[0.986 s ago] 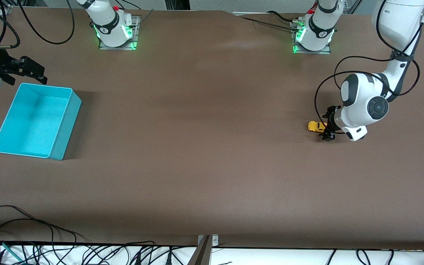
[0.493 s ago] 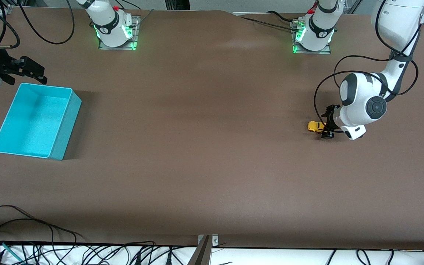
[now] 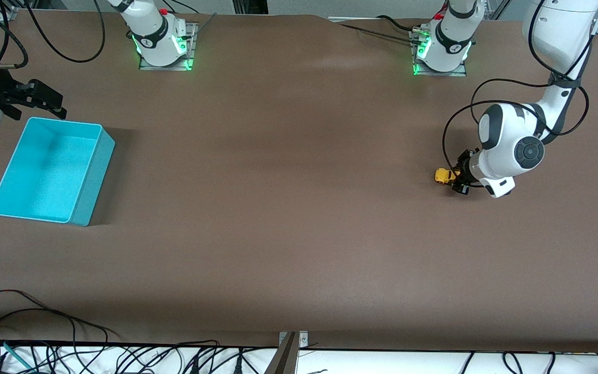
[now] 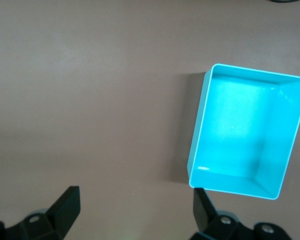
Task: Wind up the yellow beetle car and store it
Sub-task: 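Close the left gripper around the yellow car's body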
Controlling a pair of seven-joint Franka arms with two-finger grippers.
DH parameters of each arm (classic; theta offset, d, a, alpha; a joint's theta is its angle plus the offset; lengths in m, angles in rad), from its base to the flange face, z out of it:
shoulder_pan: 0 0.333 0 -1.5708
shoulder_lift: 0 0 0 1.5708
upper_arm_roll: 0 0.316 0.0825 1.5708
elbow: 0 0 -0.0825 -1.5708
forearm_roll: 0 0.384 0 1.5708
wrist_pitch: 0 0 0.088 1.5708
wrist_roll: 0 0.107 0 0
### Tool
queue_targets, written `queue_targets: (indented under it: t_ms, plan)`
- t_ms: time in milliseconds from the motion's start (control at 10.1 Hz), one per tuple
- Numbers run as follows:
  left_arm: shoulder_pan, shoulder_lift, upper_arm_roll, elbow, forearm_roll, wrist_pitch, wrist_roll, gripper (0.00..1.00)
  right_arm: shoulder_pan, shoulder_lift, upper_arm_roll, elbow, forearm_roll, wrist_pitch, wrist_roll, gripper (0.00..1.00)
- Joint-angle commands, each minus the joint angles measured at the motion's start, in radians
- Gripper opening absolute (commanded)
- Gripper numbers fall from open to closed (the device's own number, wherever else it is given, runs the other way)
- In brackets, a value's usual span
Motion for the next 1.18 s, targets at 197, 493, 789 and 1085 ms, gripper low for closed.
queue_targets:
  t_ms: [197,493,789,1085]
  plan:
    - [-0.008,-0.02,-0.116,0.035,0.026,0.002,-0.231,0.0,-0.009,0.008,0.001,0.024,0.015,-0.017,-0.008,1.0]
    - [-0.052,0.069,-0.148,0.049,0.023,0.109,-0.37,0.0,-0.007,0.008,0.001,0.024,0.015,-0.019,-0.008,1.0]
    - [-0.047,0.09,-0.141,0.047,0.026,0.137,-0.378,0.0,-0.009,0.009,0.001,0.024,0.015,-0.019,-0.008,1.0]
    - [-0.016,0.109,-0.09,0.044,0.108,0.136,-0.368,0.0,-0.009,0.009,0.001,0.024,0.015,-0.019,-0.008,1.0]
